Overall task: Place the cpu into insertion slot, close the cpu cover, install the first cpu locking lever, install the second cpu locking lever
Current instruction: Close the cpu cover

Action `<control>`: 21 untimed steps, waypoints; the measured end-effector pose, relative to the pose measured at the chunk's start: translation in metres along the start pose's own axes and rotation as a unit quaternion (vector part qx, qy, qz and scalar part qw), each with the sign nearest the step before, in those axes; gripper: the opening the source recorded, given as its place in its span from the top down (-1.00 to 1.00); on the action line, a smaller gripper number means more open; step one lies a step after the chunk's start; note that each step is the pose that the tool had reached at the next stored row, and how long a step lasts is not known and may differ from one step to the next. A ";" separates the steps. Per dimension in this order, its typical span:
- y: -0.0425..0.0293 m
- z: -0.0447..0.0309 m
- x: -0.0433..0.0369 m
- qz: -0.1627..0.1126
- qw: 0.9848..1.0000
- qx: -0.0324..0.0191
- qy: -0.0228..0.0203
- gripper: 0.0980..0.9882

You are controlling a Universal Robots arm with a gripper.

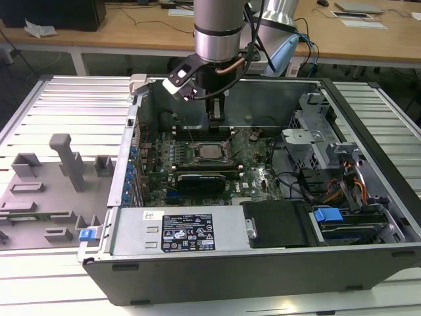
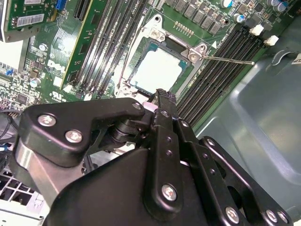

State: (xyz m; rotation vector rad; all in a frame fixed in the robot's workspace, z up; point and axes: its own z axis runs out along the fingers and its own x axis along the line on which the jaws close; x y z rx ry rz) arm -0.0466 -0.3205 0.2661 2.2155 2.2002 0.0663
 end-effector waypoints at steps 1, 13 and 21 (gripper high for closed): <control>0.0000 -0.0001 0.0000 0.000 1.000 0.000 0.000 0.98; 0.0261 -0.0034 0.0003 0.000 1.000 0.001 0.000 0.98; 0.0689 -0.0014 0.0006 0.000 1.000 0.004 0.000 0.98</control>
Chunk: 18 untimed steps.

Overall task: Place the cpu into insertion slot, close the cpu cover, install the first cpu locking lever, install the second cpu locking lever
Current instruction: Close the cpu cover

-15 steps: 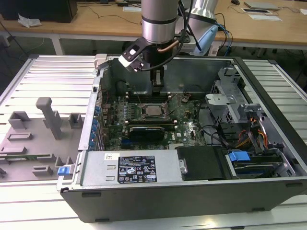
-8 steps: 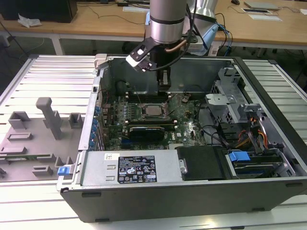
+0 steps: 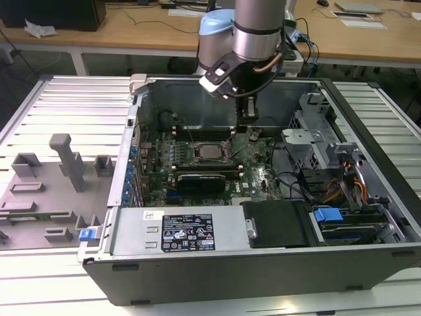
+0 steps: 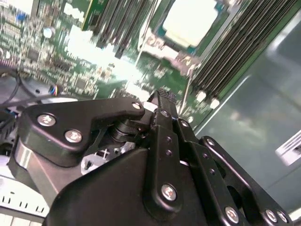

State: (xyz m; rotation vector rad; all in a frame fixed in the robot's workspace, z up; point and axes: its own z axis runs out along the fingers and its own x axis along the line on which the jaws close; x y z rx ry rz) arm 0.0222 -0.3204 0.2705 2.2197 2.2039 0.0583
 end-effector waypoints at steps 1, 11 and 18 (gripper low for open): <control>0.0037 0.0001 0.0000 0.000 1.000 0.000 0.000 0.98; 0.0252 0.0131 -0.0001 0.000 1.000 0.001 0.000 0.98; 0.0249 0.0230 0.0007 0.000 1.000 0.002 0.000 0.98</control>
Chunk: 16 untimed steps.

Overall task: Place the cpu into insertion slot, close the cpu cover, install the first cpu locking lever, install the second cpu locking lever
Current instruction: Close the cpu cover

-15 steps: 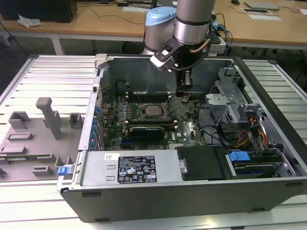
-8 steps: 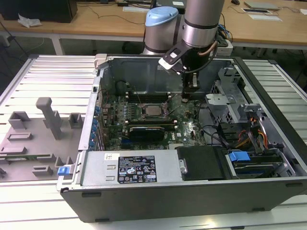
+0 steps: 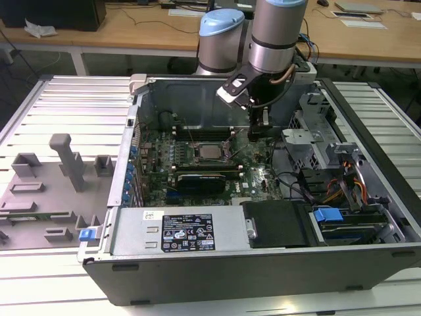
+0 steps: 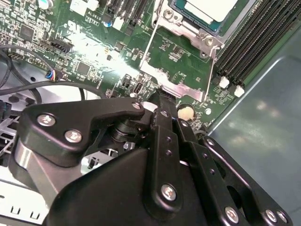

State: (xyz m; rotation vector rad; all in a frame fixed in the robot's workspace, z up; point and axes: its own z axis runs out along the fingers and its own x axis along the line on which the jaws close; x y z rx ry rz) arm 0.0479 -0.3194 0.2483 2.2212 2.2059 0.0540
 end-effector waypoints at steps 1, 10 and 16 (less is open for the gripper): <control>0.0000 0.0001 0.0000 0.000 1.000 0.000 0.000 0.98; 0.0014 0.0008 0.0000 0.001 0.999 0.044 0.000 0.98; -0.0010 0.0010 0.0001 0.001 0.998 0.058 0.000 0.98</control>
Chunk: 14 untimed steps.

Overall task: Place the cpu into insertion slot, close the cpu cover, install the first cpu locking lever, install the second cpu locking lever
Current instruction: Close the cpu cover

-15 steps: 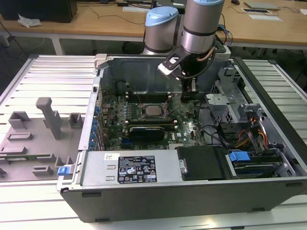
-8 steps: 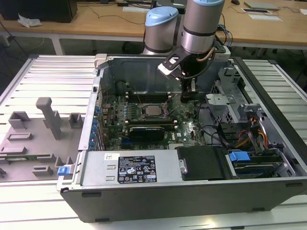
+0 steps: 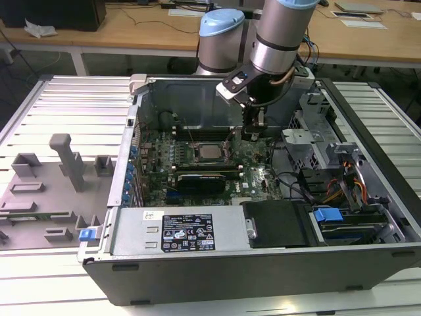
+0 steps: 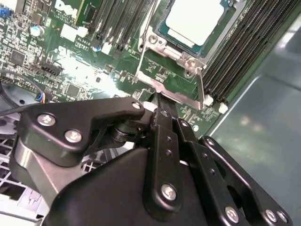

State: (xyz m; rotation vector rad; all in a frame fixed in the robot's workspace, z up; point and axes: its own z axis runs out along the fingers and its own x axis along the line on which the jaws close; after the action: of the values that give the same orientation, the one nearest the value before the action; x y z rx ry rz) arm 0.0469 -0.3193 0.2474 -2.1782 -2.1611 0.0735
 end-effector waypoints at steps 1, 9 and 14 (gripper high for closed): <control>-0.0017 0.0001 0.0000 0.000 1.000 0.000 0.000 0.98; -0.0372 0.0031 -0.0004 0.000 1.000 -0.003 0.001 0.98; -0.0506 0.0055 -0.0006 0.000 1.000 -0.018 0.001 0.98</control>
State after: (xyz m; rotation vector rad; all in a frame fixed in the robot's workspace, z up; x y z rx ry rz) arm -0.0040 -0.3194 0.2462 -2.1961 -2.1793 0.0327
